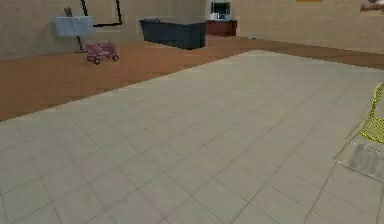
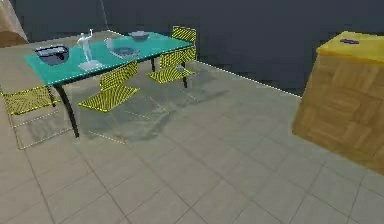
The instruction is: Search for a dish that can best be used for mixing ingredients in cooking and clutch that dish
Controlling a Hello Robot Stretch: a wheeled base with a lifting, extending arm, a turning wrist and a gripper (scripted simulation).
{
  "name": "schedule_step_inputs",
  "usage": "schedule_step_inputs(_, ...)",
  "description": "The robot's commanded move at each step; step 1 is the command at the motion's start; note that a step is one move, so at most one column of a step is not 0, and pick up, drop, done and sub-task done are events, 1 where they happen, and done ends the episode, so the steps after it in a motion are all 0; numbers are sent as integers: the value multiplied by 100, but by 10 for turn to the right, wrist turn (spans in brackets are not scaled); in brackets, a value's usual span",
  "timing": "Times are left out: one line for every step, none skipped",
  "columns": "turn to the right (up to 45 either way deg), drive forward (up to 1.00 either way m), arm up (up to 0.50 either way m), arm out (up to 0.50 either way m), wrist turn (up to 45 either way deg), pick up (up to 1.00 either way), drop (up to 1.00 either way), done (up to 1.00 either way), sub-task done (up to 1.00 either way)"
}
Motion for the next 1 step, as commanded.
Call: schedule_step_inputs(450, 0, 0, 0, 0, 0, 0, 0, 0)
